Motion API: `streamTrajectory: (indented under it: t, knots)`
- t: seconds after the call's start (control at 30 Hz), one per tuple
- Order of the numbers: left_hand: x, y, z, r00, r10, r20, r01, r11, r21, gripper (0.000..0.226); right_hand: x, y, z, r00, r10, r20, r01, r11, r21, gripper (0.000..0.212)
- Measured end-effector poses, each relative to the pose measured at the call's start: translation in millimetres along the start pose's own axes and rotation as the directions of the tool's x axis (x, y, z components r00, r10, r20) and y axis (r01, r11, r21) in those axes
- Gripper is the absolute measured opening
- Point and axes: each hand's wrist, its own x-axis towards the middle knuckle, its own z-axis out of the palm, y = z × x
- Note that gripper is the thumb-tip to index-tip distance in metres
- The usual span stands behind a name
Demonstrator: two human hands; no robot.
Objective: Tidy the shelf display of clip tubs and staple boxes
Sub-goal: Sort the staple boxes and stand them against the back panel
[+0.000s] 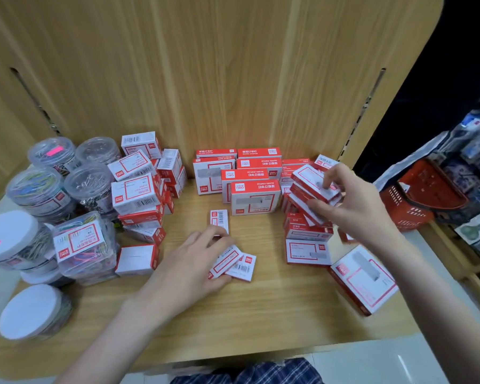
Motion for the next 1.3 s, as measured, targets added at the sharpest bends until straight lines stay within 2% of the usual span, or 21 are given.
streamTrajectory:
  t: [0.1, 0.2, 0.3, 0.4, 0.47, 0.6, 0.67, 0.77, 0.8, 0.87, 0.93, 0.97, 1.07, 1.2, 1.23, 1.3]
  knots:
    - [5, 6, -2, 0.996, -0.052, 0.070, 0.051, 0.998, 0.022, 0.051, 24, 6, -11, 0.997, -0.075, 0.018, 0.075, 0.997, -0.010, 0.032]
    - [9, 10, -4, 0.994, -0.058, 0.094, 0.055, 0.998, 0.034, 0.051, 53, 11, -9, 0.982, -0.127, 0.143, 0.139, 0.987, -0.083, 0.033]
    - [13, 12, -4, 0.992, -0.057, 0.112, 0.051, 0.997, 0.060, 0.053, 67, 25, 1, 0.953, -0.090, 0.289, 0.110, 0.993, -0.053, 0.030]
    - [15, 12, -1, 0.994, -0.051, 0.097, 0.046, 0.997, 0.059, 0.056, 72, 34, 2, 0.939, -0.083, 0.333, 0.058, 0.995, 0.085, 0.025]
    - [16, 12, 0, 0.996, -0.061, 0.062, 0.059, 0.997, 0.042, 0.055, 72, 37, 1, 0.944, -0.085, 0.318, 0.019, 0.979, 0.205, 0.018]
    - [19, 15, 0, 0.999, -0.042, -0.034, 0.041, 0.999, -0.026, 0.046, 71, 40, 2, 0.964, -0.043, 0.263, -0.032, 0.960, 0.277, 0.006]
    - [20, 16, -5, 0.993, -0.022, -0.118, 0.013, 0.997, -0.074, 0.045, 68, 38, -2, 0.981, -0.020, 0.192, -0.032, 0.964, 0.262, 0.006]
    - [29, 21, -21, 0.964, 0.029, -0.265, -0.060, 0.992, -0.110, 0.046, 55, 23, -14, 0.997, -0.056, 0.044, 0.042, 0.962, 0.270, 0.004]
    - [34, 25, -28, 0.946, 0.041, -0.321, -0.082, 0.990, -0.116, 0.046, 48, 15, -18, 0.995, -0.082, 0.058, 0.058, 0.940, 0.335, 0.004]
    - [50, 34, -38, 0.925, 0.056, -0.375, -0.108, 0.987, -0.118, 0.048, 32, -6, -20, 0.966, -0.135, 0.222, 0.006, 0.865, 0.502, 0.010]
    - [68, 43, -40, 0.931, 0.076, -0.358, -0.129, 0.984, -0.125, 0.049, 23, -17, -15, 0.919, -0.141, 0.368, -0.105, 0.811, 0.575, 0.020]
    - [77, 46, -39, 0.937, 0.081, -0.340, -0.132, 0.983, -0.128, 0.050, 23, -18, -12, 0.920, -0.112, 0.375, -0.137, 0.806, 0.576, 0.021]
    - [101, 50, -36, 0.948, 0.041, -0.314, -0.092, 0.985, -0.149, 0.057, 35, -7, -11, 0.958, 0.050, 0.282, -0.218, 0.766, 0.605, 0.013]
    - [119, 51, -40, 0.937, -0.005, -0.349, -0.075, 0.974, -0.215, 0.050, 53, 8, -9, 0.956, 0.216, 0.196, -0.291, 0.652, 0.700, 0.016]
    - [123, 50, -40, 0.936, 0.010, -0.352, -0.089, 0.974, -0.210, 0.050, 58, 10, -7, 0.957, 0.253, 0.140, -0.275, 0.644, 0.714, 0.017]
    - [127, 49, -36, 0.930, 0.071, -0.361, -0.134, 0.979, -0.155, 0.051, 71, 16, -4, 0.943, 0.330, -0.034, -0.220, 0.698, 0.682, 0.020]
